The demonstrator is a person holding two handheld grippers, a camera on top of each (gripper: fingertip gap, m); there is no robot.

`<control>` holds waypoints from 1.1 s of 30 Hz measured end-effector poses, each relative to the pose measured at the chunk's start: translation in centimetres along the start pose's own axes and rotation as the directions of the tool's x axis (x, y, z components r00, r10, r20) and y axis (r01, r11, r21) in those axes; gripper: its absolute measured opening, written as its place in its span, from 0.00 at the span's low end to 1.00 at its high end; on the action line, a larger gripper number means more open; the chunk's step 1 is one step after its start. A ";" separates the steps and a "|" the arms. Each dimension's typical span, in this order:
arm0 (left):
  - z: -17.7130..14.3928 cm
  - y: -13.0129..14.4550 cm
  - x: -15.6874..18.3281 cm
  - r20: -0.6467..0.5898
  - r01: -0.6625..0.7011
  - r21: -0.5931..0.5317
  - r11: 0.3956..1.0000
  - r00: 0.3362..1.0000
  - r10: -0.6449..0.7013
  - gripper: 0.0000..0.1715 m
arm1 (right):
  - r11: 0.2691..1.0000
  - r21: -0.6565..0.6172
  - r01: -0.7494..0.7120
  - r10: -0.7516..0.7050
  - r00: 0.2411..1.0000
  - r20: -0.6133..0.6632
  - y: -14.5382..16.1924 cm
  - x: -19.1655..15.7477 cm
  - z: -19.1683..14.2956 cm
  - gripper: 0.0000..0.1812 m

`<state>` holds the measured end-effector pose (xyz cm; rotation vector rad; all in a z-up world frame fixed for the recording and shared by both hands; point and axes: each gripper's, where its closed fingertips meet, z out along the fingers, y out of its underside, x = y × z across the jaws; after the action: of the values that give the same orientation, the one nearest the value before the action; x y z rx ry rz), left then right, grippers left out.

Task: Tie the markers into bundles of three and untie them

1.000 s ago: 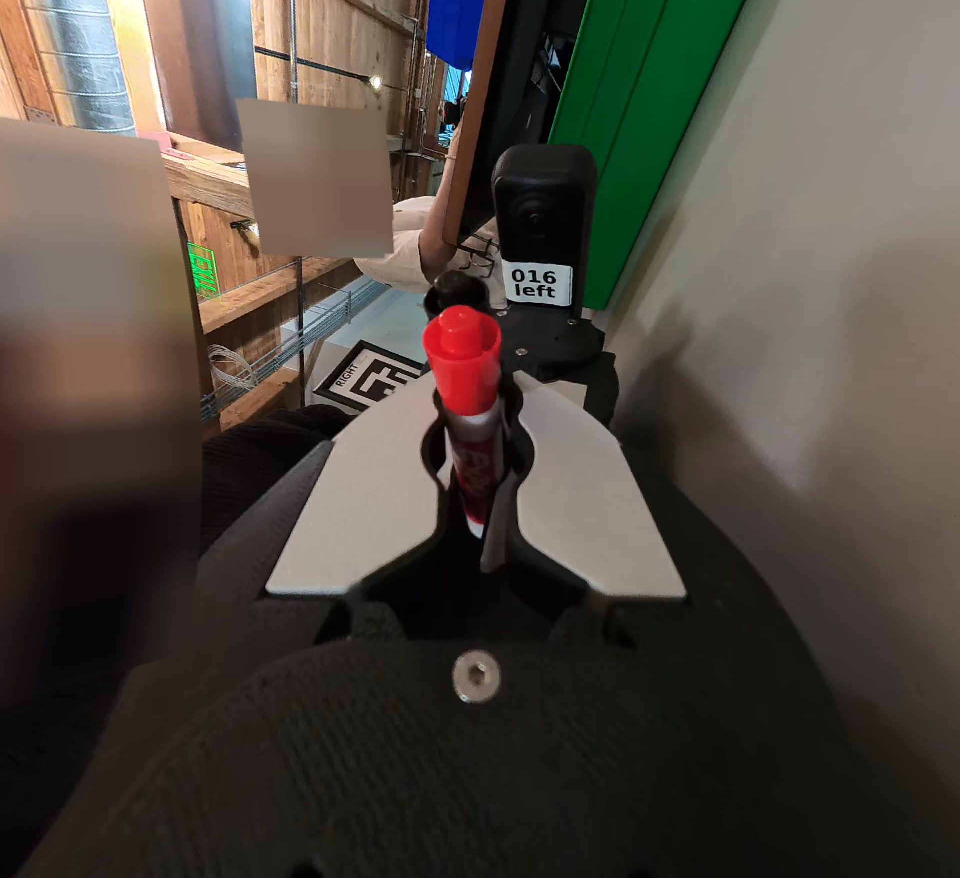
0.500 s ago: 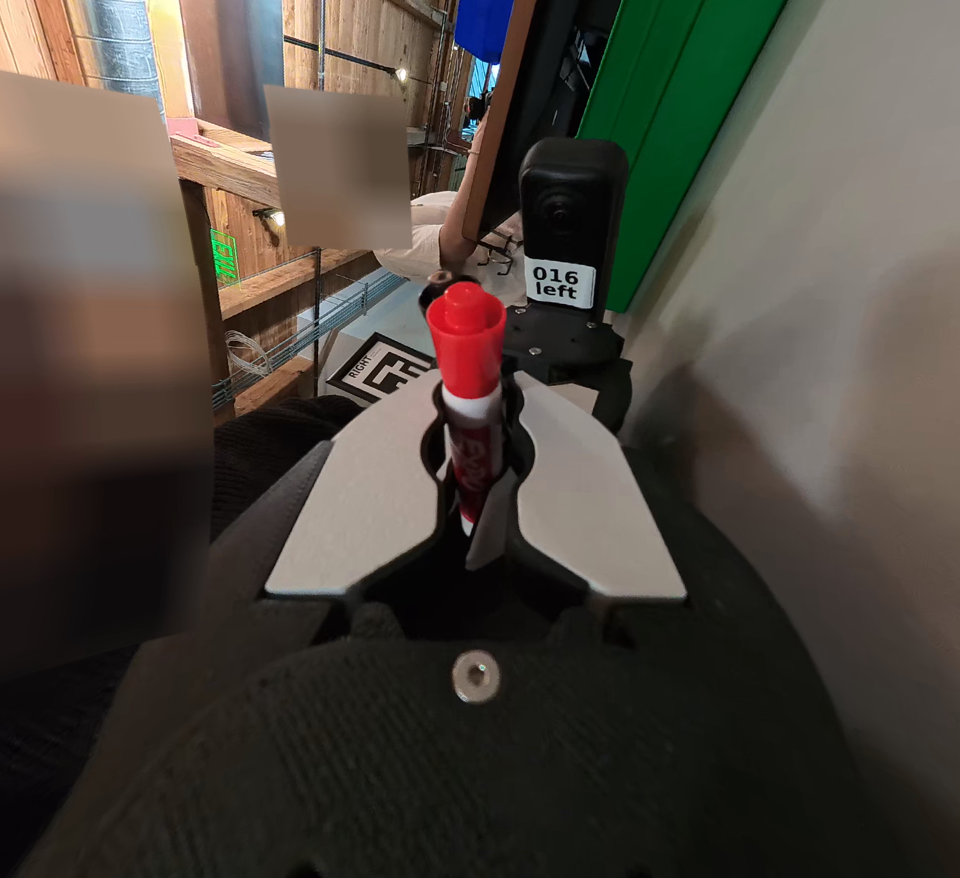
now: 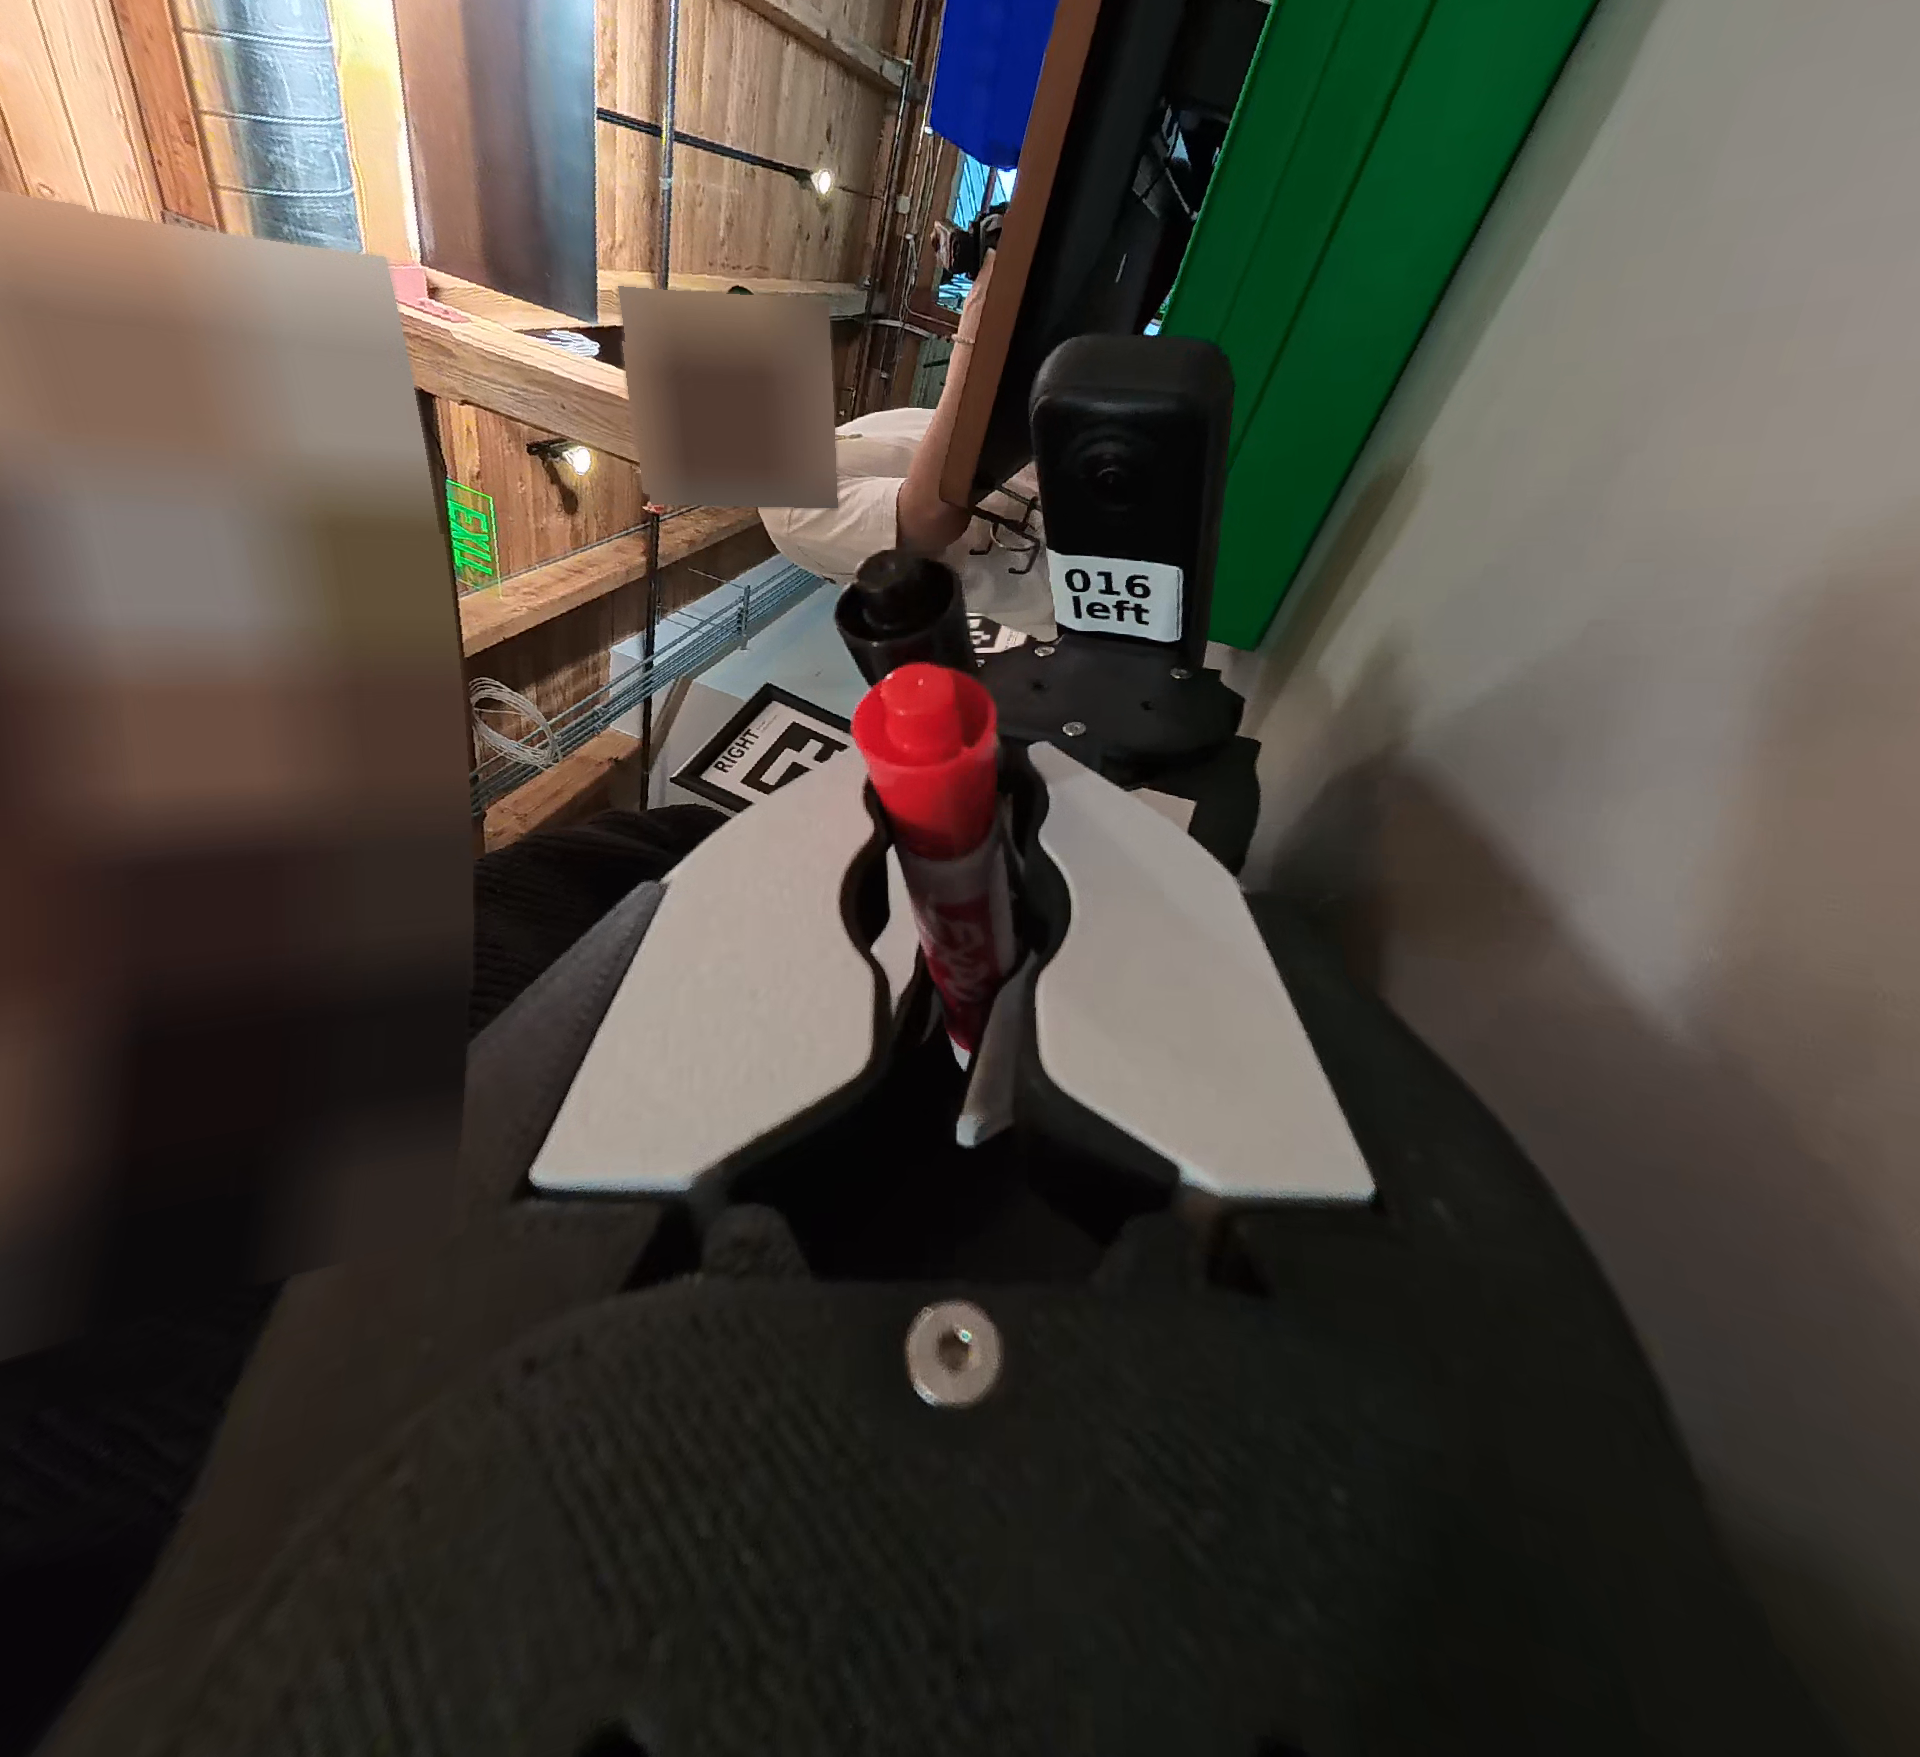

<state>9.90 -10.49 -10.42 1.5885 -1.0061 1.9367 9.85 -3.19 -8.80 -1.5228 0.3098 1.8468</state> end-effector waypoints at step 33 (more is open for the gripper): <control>-0.2 -0.3 0.1 0.007 -0.014 0.027 1.000 1.000 0.014 0.14 | 0.997 0.022 0.068 -0.066 0.994 -0.092 -0.4 0.7 0.1 0.10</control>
<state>9.98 -10.09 -10.30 1.6081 -1.0011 1.9631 9.97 -2.56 -9.31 -1.5843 0.3196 1.7188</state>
